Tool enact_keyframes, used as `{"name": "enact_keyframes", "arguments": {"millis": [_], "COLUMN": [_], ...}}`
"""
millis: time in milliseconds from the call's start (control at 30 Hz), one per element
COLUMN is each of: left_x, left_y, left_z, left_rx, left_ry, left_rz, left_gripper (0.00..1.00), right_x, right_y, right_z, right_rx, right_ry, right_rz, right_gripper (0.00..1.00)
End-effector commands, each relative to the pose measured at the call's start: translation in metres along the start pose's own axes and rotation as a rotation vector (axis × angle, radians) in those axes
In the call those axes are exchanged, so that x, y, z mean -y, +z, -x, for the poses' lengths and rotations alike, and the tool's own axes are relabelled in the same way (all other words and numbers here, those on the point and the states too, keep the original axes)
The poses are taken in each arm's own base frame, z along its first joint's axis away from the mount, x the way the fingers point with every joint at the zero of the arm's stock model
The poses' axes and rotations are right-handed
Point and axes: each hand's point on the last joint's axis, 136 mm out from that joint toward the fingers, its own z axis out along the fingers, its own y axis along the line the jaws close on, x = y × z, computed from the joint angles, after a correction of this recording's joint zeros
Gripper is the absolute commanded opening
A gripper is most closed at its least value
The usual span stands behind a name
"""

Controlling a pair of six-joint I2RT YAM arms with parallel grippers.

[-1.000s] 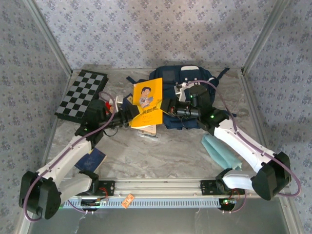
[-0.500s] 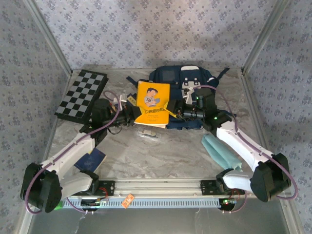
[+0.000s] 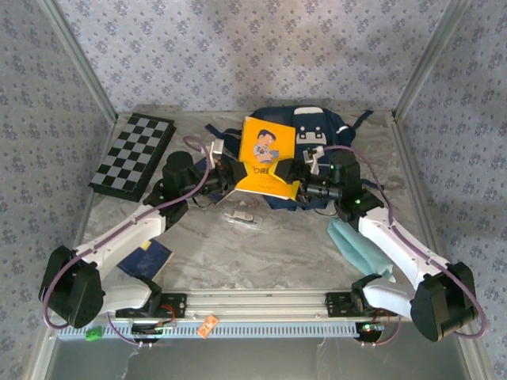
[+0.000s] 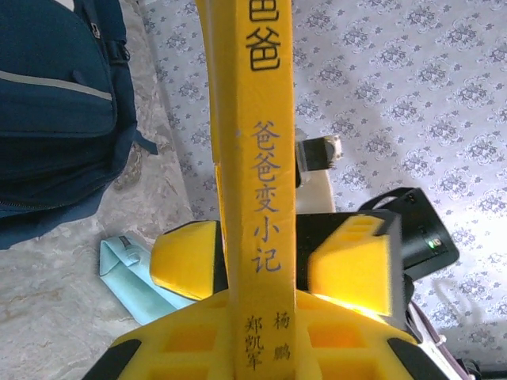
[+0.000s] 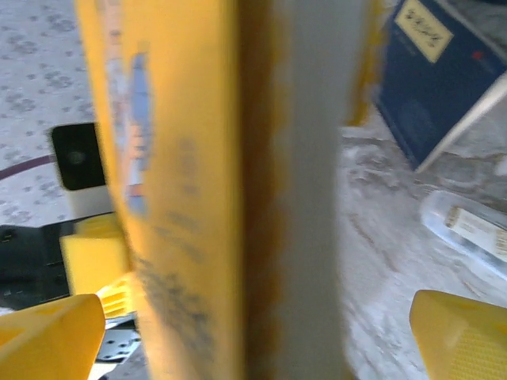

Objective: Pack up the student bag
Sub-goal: Pass the book.

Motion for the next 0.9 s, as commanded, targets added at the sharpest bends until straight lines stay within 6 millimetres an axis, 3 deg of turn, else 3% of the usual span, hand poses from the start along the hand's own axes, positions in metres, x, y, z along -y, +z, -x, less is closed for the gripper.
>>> {"name": "enact_keyframes", "arguments": {"millis": [0,100,233,500,667,800,867], "left_x": [0.037,0.018,0.006,-0.005,-0.005,-0.019,-0.037], "left_y": [-0.003,-0.003,0.0,0.007,0.011,0.006,0.003], "left_z": [0.019,0.019,0.016,0.01,0.002,-0.005,-0.004], "left_rx": [0.071,0.074,0.058,0.032,-0.017,-0.062,-0.063], "left_ry": [0.127,0.127,0.11,0.107,0.123,0.196,0.272], "left_rz": [-0.07,0.027,0.056,0.085,0.081,0.168,0.257], "left_gripper": [0.0,0.0,0.0,0.0,0.0,0.23,0.34], "right_x": [-0.041,-0.049,-0.043,-0.016,-0.008,0.001,0.009], "right_y": [-0.009,-0.021,-0.024,-0.023,-0.031,-0.046,-0.057], "right_z": [0.001,0.005,0.006,0.009,0.012,0.012,0.01], "right_rx": [-0.005,0.041,0.044,0.046,0.064,0.084,0.09], "right_ry": [-0.049,-0.074,-0.081,-0.092,-0.109,-0.141,-0.158], "right_rz": [0.153,0.164,0.124,0.004,-0.051,-0.141,-0.212], "right_gripper": [0.99,0.92,0.7,0.2,0.0,0.0,0.0]}}
